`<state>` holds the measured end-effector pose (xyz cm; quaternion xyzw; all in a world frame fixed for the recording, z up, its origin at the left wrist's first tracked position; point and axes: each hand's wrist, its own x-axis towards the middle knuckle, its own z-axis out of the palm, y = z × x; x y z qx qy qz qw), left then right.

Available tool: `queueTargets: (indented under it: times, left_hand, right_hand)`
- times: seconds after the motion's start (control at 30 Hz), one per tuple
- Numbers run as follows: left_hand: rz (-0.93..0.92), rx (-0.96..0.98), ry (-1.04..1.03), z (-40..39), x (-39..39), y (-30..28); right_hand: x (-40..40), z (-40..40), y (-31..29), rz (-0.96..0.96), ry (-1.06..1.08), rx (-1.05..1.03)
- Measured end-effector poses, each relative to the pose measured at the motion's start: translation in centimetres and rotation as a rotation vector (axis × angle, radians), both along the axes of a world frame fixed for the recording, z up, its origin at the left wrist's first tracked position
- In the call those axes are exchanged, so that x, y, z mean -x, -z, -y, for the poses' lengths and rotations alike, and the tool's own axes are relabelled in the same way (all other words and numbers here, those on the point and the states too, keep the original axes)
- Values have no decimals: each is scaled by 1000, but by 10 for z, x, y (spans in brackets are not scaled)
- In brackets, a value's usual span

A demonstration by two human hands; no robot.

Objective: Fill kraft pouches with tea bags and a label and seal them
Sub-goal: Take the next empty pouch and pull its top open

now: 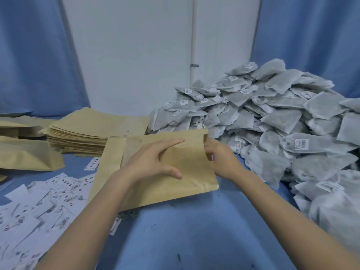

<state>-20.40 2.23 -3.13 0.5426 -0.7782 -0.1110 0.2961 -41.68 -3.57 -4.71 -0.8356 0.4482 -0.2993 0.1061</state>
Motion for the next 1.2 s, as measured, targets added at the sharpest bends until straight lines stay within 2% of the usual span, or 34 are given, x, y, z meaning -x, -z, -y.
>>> queueTargets:
  times: [0.07, 0.1, 0.13, 0.17, 0.23, 0.27, 0.33, 0.37, 0.4, 0.47, 0.53, 0.57, 0.63, 0.7, 0.83, 0.93, 0.97, 1.0, 1.07, 1.1, 1.13, 1.2]
  left_hand:
    - [-60, -39, -18, 5, 3, 8]
    - [-75, -48, -26, 8, 4, 11]
    - [-89, -55, -30, 10, 5, 14]
    - [-102, -61, -32, 13, 5, 16]
    - [-124, -76, -40, 18, 8, 21]
    - [-128, -88, -46, 20, 9, 23]
    - [-120, -105, -59, 22, 13, 27]
    - [-113, -110, -66, 23, 15, 29]
    - [-108, -113, -73, 24, 17, 31]
    - [-114, -118, -82, 24, 19, 34]
    - [-138, -119, -88, 24, 21, 36]
    - [-153, -114, -89, 25, 22, 36]
    - [-187, -93, -93, 24, 25, 36]
    - [-232, -67, -93, 23, 28, 37]
    - [-217, -60, -40, 20, 38, 36]
    - [-190, -69, -36, 21, 41, 35]
    - [-184, -70, -42, 21, 42, 35]
    - [-173, -70, -52, 21, 42, 35]
    - [-149, -65, -83, 23, 42, 36]
    - [-146, -66, -91, 24, 43, 37]
    - [-146, -69, -94, 24, 43, 37]
    - [-145, -71, -96, 26, 45, 37]
  right_hand:
    - [38, 6, 12, 98, 131, 67]
    - [56, 9, 18, 85, 230, 48]
    - [69, 14, 26, -7, 344, -33]
    - [78, 18, 34, -183, 429, -117]
    - [89, 21, 46, -429, 490, -255]
    - [91, 20, 50, -494, 486, -286]
    - [93, 20, 55, -485, 447, -235]
    - [95, 21, 57, -402, 444, -191]
    - [97, 22, 58, -229, 462, -143]
    - [98, 19, 54, 357, 486, -186]
    - [93, 12, 39, 935, 328, -425]
    - [88, 8, 34, 1119, 190, -568]
    - [74, 2, 25, 1247, -2, -769]
    - [54, -3, 21, 1085, -24, -788]
    - [22, 1, 13, 486, 106, -541]
    - [21, 4, 6, 265, -108, -603]
    - [26, 6, 7, 199, -104, -537]
    - [33, 11, 10, 165, -36, -410]
    - [56, 22, 19, 116, 228, -107]
    - [69, 27, 23, 30, 366, 5]
    - [82, 30, 29, -134, 500, 72]
    - [101, 32, 42, -513, 732, 76]
